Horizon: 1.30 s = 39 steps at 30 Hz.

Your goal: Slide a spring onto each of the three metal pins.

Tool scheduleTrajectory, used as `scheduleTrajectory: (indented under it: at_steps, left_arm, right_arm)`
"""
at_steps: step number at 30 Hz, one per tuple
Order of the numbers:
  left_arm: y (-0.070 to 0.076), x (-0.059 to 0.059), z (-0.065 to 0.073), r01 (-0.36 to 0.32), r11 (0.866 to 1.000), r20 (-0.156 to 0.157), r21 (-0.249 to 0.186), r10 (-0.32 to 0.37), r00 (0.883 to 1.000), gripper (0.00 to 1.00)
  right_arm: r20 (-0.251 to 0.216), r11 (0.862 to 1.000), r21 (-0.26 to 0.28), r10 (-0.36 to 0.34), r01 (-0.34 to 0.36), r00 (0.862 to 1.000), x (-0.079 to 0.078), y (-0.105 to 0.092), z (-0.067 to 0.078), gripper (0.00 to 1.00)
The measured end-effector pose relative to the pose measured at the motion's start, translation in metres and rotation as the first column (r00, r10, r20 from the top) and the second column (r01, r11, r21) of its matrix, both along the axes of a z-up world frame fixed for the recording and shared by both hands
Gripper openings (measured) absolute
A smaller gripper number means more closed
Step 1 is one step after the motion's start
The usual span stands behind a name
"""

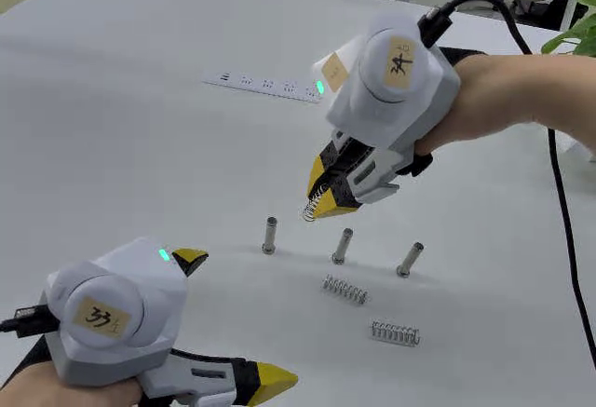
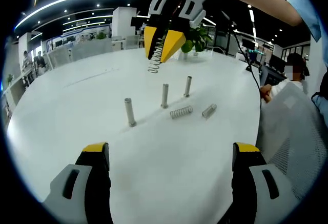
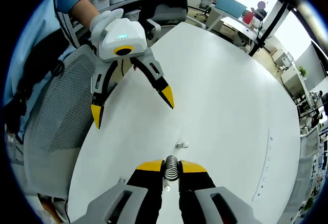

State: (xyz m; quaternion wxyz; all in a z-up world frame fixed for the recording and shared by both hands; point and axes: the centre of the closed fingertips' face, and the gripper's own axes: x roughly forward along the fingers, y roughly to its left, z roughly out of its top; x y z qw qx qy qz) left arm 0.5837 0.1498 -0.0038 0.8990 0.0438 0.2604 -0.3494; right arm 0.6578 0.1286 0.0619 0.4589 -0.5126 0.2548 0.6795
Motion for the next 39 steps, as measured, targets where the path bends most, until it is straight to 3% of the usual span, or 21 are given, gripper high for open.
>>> scheduleTrajectory:
  at_steps: [14, 26, 39]
  left_arm:
    - [0.006, 0.000, 0.003, -0.028, 0.999, 0.003, -0.018, 0.028, 1.000, 0.99]
    - [0.008, -0.002, -0.003, -0.042, 0.999, -0.009, -0.026, 0.042, 0.999, 0.99]
    - [0.006, -0.006, -0.010, -0.044, 0.998, -0.025, -0.037, 0.043, 0.999, 0.98]
  right_arm:
    - [0.001, 0.991, -0.100, 0.094, -0.094, 0.996, 0.013, 0.027, -0.018, 0.08]
    - [-0.009, 0.985, -0.129, 0.113, -0.114, 0.994, 0.015, 0.032, -0.034, 0.08]
    - [-0.009, 0.983, -0.139, 0.121, -0.121, 0.993, 0.013, 0.033, -0.040, 0.08]
